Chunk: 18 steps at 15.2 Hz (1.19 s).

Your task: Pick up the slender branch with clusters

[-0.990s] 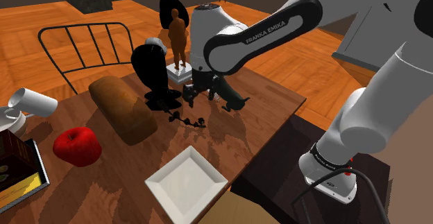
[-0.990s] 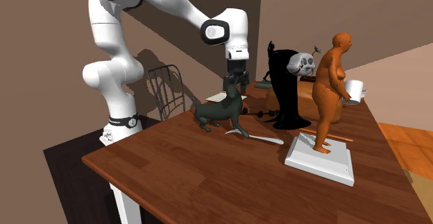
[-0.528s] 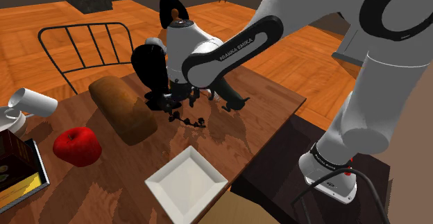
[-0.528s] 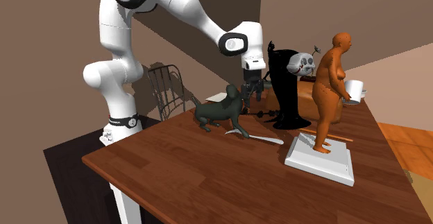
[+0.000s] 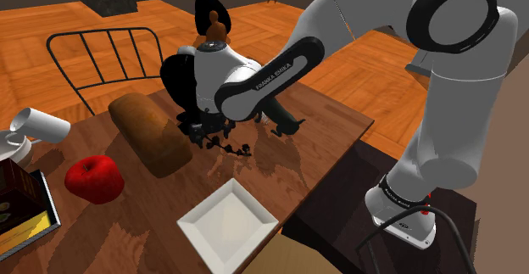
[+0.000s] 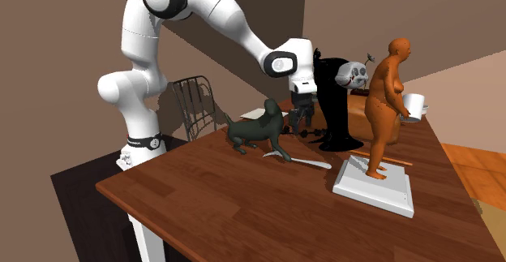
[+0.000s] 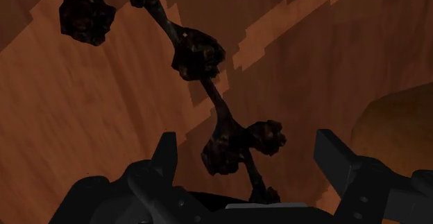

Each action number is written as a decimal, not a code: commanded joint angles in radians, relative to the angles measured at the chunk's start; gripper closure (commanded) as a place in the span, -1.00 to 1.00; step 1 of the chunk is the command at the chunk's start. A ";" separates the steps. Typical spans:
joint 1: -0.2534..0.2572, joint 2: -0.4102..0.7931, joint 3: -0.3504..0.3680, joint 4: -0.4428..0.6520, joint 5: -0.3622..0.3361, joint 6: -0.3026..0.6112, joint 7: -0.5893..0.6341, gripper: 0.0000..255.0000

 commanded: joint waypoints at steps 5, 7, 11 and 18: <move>0.004 0.024 -0.006 -0.003 -0.012 0.025 0.007 1.00; 0.005 0.024 -0.006 -0.002 -0.012 0.025 0.007 1.00; 0.005 0.025 -0.006 -0.001 -0.012 0.025 0.007 1.00; -0.003 -0.018 0.005 0.011 0.010 -0.028 -0.006 1.00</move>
